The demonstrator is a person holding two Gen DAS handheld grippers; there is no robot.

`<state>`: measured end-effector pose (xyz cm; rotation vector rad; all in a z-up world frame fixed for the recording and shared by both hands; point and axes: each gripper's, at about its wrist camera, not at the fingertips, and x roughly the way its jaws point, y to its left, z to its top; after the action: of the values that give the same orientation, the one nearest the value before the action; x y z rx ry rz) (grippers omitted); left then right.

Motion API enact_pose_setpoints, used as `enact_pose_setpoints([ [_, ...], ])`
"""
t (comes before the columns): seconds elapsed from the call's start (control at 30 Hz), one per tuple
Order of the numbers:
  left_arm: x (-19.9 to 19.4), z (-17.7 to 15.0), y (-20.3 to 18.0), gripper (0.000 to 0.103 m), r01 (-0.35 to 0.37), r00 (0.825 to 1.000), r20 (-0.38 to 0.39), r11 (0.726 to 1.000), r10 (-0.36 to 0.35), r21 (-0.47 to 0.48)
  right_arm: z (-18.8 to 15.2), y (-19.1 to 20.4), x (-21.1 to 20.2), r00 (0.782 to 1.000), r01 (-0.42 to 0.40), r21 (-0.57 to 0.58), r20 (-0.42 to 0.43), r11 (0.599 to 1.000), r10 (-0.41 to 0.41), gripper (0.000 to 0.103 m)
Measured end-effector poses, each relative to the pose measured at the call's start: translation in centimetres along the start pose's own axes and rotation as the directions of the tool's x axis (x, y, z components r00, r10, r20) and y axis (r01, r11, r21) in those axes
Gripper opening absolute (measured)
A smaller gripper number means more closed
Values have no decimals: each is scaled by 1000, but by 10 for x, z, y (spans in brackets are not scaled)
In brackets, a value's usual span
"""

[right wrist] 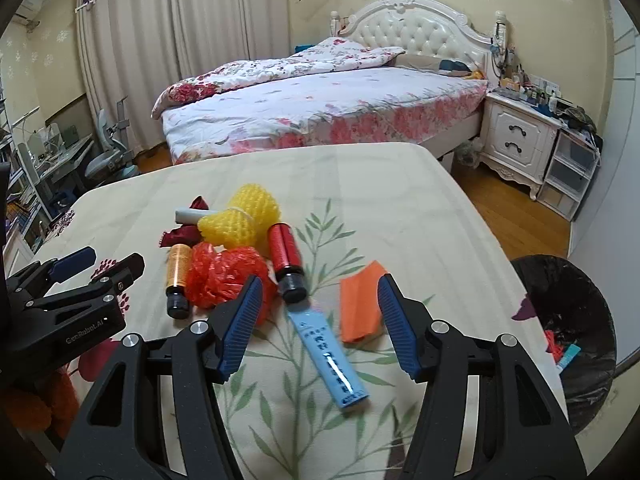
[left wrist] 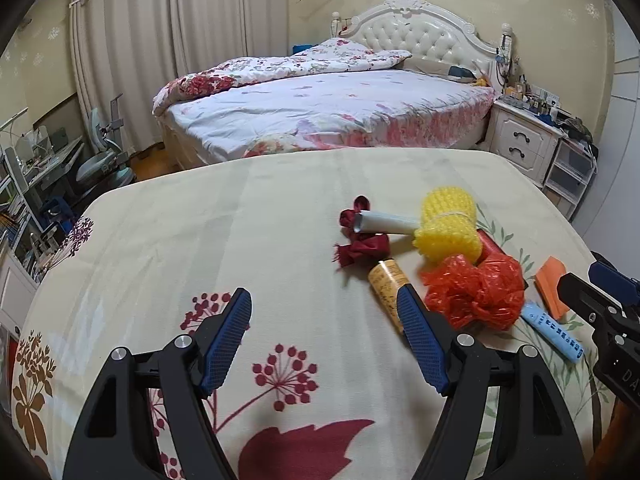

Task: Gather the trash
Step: 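Move both grippers back over the table toward the red plastic bag, then grasp the red plastic bag with the right gripper while the left gripper grasps the gold bottle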

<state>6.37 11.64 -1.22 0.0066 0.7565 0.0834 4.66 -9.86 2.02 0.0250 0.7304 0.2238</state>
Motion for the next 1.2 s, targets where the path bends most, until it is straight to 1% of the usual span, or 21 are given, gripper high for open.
enact_pose_setpoints([
  [0.1,2,-1,12,73,-9,1000,-6,1000,9,-8,3,16,7,1000,-23,-10,-11,1000,23,60],
  [0.13,3,-1,15,73,-10,1000,-9,1000,10,-9,4,20,9,1000,-29,-11,-14,1000,28,61],
  [0.17,5,-1,19,73,-11,1000,-11,1000,10,-10,5,24,10,999,-35,-12,-14,999,35,66],
  [0.37,13,-1,31,73,-13,1000,-27,1000,12,-15,7,44,24,999,-39,-35,-39,999,38,67],
  [0.57,18,-2,36,73,-2,999,-38,1000,0,-31,1,53,43,995,-22,-58,-102,998,16,67],
  [0.63,18,-2,35,73,2,999,-40,999,-3,-32,-2,54,46,993,-24,-60,-117,998,16,62],
  [0.67,18,-3,34,73,1,999,-40,1000,-3,-30,-3,54,47,993,-21,-63,-120,998,13,54],
  [0.7,18,-4,33,73,2,999,-42,1000,-3,-30,-4,54,46,992,-28,-65,-123,997,19,48],
  [0.8,19,-3,31,73,2,999,-43,1000,-3,-30,-5,54,43,992,-47,-63,-119,997,40,45],
  [0.93,18,-3,29,73,9,999,-45,999,-11,-35,-3,51,31,995,-54,-58,-91,997,49,45],
  [1.2,9,1,4,73,32,999,-33,999,-33,-19,2,25,6,1000,-13,-40,-26,999,12,45],
])
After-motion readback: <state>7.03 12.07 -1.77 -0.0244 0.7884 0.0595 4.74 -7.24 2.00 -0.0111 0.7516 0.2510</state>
